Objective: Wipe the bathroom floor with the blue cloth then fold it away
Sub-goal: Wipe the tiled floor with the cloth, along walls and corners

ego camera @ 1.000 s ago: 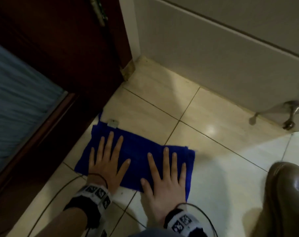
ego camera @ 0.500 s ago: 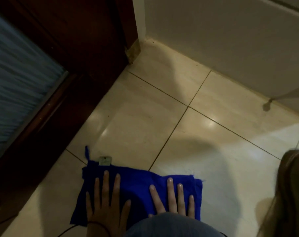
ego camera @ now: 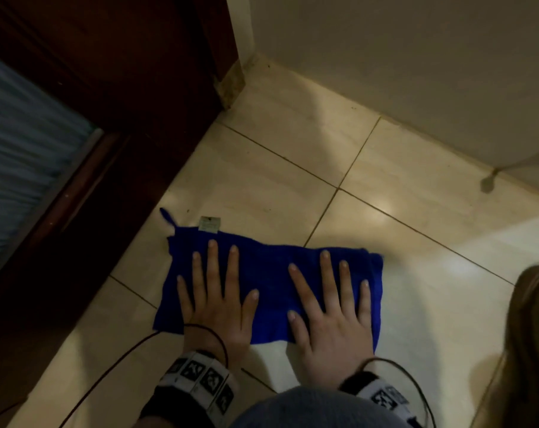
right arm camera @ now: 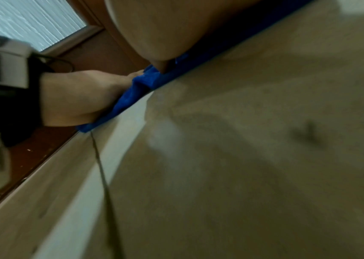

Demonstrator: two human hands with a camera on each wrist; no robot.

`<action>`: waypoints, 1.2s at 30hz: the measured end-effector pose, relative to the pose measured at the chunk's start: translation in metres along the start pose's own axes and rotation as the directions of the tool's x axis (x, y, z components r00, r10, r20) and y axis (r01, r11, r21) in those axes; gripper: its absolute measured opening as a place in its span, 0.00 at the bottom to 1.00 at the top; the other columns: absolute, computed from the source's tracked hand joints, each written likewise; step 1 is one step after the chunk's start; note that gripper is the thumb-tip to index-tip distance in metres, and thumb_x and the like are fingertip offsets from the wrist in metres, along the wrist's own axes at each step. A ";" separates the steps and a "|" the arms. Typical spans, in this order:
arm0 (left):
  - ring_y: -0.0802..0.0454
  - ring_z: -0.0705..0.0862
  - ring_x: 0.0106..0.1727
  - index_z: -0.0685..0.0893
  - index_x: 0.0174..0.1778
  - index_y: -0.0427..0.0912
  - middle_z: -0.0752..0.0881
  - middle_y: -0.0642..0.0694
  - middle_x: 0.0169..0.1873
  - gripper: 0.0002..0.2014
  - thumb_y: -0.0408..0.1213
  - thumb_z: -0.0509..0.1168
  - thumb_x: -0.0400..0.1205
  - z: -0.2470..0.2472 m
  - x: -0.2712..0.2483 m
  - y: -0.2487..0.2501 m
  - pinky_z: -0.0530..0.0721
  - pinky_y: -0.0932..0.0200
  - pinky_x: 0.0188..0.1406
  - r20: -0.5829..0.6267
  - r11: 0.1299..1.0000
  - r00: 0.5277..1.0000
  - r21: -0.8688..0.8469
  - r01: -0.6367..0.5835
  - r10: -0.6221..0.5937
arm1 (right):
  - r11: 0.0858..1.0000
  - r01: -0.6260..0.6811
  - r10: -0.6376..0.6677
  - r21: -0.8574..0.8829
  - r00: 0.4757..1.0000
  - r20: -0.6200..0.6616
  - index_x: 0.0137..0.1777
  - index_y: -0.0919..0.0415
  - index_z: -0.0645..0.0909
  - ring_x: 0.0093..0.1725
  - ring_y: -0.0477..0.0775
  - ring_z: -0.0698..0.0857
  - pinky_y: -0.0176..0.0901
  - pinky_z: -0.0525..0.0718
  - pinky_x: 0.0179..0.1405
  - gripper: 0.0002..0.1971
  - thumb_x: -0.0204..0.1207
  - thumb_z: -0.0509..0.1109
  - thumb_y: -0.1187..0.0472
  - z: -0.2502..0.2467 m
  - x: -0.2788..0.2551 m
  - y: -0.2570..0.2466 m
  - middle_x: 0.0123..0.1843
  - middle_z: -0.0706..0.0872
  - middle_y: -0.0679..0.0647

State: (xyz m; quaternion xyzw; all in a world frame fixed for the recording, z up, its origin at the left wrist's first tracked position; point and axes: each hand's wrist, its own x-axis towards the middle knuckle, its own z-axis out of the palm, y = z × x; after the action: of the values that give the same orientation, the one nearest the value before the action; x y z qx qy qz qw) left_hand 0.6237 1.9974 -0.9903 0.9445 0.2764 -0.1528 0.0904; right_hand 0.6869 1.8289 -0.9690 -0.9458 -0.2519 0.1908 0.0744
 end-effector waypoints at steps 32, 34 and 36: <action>0.43 0.38 0.85 0.37 0.85 0.55 0.36 0.48 0.85 0.32 0.60 0.38 0.86 -0.072 0.224 0.133 0.40 0.35 0.81 -0.086 0.968 0.966 0.074 -0.238 0.244 | 0.952 -0.295 0.299 0.085 0.954 -0.031 0.82 0.32 0.31 0.84 0.57 0.28 0.64 0.29 0.81 0.31 0.84 0.41 0.36 -0.075 0.183 0.076 0.85 0.25 0.49; 0.43 0.38 0.85 0.37 0.85 0.56 0.36 0.49 0.85 0.32 0.60 0.38 0.86 -0.072 0.224 0.133 0.40 0.35 0.81 -0.075 0.967 0.966 0.077 -0.242 0.248 | 0.952 -0.295 0.297 0.080 0.955 -0.008 0.82 0.33 0.30 0.84 0.58 0.28 0.64 0.30 0.81 0.31 0.84 0.41 0.36 -0.077 0.180 0.075 0.85 0.25 0.49; 0.43 0.38 0.85 0.36 0.85 0.56 0.35 0.50 0.85 0.32 0.61 0.38 0.86 -0.071 0.223 0.131 0.39 0.36 0.81 -0.063 0.964 0.963 0.070 -0.258 0.262 | 0.954 -0.292 0.292 0.065 0.956 0.006 0.82 0.34 0.29 0.84 0.58 0.27 0.64 0.30 0.81 0.31 0.84 0.41 0.36 -0.076 0.172 0.073 0.84 0.24 0.50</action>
State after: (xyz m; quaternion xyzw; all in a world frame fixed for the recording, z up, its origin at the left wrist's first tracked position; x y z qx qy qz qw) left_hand 0.8910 2.0167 -0.9879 0.9798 0.1484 -0.1142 0.0708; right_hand 0.8879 1.8491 -0.9725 -0.9701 -0.1032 0.2061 0.0765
